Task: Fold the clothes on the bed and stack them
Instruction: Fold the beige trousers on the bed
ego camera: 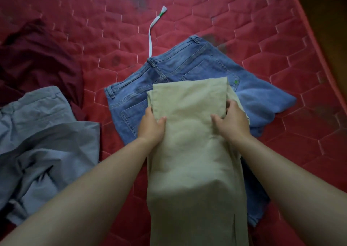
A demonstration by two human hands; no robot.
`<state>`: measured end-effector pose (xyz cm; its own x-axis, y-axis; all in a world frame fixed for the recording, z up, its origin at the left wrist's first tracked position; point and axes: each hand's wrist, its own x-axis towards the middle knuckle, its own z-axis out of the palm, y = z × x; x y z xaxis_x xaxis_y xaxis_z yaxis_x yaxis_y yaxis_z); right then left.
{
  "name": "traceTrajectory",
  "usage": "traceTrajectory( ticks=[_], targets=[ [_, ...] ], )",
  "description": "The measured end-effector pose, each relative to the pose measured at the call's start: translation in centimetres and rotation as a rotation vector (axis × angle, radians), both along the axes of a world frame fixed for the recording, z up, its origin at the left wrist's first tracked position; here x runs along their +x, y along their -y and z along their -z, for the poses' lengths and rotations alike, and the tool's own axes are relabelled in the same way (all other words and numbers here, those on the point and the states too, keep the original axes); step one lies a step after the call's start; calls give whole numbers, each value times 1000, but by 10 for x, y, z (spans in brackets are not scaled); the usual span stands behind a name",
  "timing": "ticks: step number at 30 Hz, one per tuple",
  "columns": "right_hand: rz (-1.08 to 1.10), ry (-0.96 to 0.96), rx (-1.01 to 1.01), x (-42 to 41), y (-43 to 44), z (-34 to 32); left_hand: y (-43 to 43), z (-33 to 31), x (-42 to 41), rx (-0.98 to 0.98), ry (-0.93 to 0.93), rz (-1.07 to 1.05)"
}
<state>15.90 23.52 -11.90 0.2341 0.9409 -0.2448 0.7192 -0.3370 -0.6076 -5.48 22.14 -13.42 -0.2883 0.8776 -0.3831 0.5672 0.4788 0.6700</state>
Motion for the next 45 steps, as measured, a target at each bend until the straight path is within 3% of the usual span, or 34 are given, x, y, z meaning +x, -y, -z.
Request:
traceTrajectory(
  ticks=[4,6,8,10,12,15,18,25,28,37,41,45],
  targets=[
    [119,-193,185,1,-16,-11,-12,-16,-1,337,82,-52],
    [103,-195,328,2,-37,-23,-32,-28,-4,451,43,-57],
    [28,-79,380,0,-57,-30,-54,-33,-7,423,-86,-34],
    [-41,146,350,-3,-65,-25,-63,-28,-5,303,-359,34],
    [-195,292,330,-15,-56,-12,-51,-17,5,295,-537,225],
    [-411,388,249,-28,-36,20,-23,9,18,350,-609,555],
    [-432,430,174,-23,-33,44,-15,33,16,234,-574,546],
    [-465,338,277,-22,1,42,3,39,13,298,-527,524],
    [-537,338,201,-12,37,42,36,37,10,200,-528,526],
    [-394,196,44,4,125,25,133,10,12,18,-457,369],
    [-337,168,-1,16,179,19,182,2,15,-51,-288,163],
    [-214,19,-28,23,209,19,201,2,18,-68,-56,36]
  ],
)
